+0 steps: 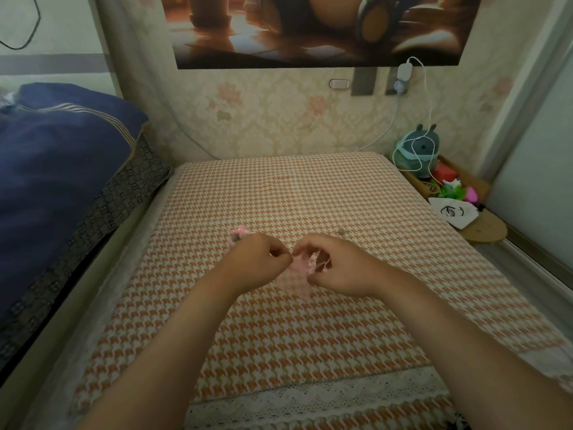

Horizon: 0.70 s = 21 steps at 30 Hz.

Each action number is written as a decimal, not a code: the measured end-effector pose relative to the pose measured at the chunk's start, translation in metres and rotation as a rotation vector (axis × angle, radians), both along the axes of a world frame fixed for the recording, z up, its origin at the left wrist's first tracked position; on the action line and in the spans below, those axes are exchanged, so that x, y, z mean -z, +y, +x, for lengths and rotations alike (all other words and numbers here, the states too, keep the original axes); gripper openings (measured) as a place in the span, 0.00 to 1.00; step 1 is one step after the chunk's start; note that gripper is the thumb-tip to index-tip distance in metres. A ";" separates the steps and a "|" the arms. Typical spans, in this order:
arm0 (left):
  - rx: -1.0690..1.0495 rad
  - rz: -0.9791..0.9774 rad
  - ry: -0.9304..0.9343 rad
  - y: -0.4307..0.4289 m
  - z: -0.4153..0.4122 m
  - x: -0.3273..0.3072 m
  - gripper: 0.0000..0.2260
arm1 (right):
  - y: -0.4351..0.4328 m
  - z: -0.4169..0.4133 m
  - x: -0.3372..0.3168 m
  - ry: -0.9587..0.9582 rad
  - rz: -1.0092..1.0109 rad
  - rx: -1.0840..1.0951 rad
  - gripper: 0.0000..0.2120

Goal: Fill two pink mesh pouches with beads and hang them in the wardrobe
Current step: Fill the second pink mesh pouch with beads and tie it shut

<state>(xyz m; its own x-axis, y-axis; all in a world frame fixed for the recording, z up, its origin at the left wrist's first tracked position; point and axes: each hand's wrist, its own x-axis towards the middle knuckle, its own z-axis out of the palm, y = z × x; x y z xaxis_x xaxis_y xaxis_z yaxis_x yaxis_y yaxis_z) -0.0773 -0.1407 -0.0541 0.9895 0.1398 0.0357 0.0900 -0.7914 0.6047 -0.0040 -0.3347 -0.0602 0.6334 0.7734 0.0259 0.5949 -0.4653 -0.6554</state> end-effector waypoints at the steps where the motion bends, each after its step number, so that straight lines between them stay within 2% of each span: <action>1: -0.014 0.006 0.000 -0.001 0.001 0.000 0.07 | -0.002 0.002 0.000 0.035 0.060 0.027 0.20; 4: -0.076 -0.015 -0.031 -0.003 0.008 0.000 0.07 | -0.008 0.021 0.004 -0.005 0.118 0.174 0.18; 9: -0.146 -0.030 -0.091 -0.018 0.016 -0.006 0.09 | -0.028 0.058 0.021 -0.173 -0.074 0.339 0.14; 12: -0.145 -0.011 -0.091 -0.020 0.016 -0.008 0.09 | -0.034 0.063 0.023 -0.213 -0.173 0.372 0.14; 15: -0.146 0.052 -0.065 -0.028 0.021 -0.007 0.08 | -0.042 0.069 0.031 -0.165 -0.239 0.369 0.15; 19: -0.147 0.174 -0.078 -0.034 0.026 -0.005 0.11 | -0.039 0.077 0.044 -0.188 -0.221 0.352 0.10; 21: -0.154 0.148 -0.101 -0.030 0.023 -0.005 0.08 | -0.030 0.078 0.047 -0.249 -0.228 0.359 0.09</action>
<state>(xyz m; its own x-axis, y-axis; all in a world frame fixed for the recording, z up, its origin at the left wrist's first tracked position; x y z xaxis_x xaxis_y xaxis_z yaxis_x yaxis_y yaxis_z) -0.0540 -0.1710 -0.0495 0.9473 0.2747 0.1649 0.1613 -0.8536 0.4953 0.0744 -0.3650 -0.1067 0.8572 0.5107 0.0661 0.4962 -0.7847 -0.3716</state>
